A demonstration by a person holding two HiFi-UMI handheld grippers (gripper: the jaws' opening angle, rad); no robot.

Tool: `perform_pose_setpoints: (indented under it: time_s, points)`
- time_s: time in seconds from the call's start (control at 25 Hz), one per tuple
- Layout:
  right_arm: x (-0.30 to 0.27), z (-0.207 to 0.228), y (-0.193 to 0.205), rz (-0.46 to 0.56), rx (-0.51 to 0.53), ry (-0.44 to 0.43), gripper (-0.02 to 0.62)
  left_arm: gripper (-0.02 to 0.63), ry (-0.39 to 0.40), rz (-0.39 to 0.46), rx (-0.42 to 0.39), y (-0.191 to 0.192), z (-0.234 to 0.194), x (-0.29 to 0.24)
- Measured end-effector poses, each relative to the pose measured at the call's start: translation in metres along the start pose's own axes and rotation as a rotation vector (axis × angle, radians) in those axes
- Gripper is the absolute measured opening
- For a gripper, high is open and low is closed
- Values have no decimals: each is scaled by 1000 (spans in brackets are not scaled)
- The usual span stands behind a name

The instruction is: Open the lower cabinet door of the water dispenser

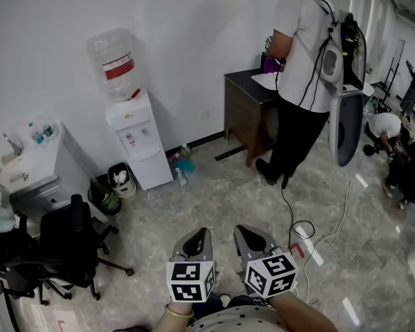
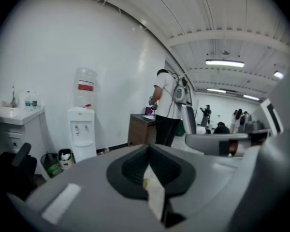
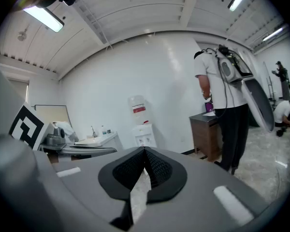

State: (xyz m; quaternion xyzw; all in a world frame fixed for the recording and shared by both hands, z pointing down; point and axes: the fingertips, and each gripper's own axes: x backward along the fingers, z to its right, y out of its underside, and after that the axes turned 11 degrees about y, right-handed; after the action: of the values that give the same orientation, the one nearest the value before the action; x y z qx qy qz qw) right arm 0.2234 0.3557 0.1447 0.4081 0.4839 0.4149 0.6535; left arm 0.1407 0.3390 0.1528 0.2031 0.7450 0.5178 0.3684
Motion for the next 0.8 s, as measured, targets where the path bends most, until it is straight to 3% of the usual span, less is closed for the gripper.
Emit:
perform_pose_setpoints:
  time_s: [0.48, 0.68, 0.8]
  points:
    - [-86, -116, 21, -106, 68, -274, -2, 8, -301, 3, 148, 25, -136, 62]
    - [-145, -146, 23, -115, 108, -320, -2, 8, -339, 23, 172, 24, -196, 46]
    - [-193, -154, 1, -125, 116, -309, -2, 8, -332, 23, 178, 1, -239, 21]
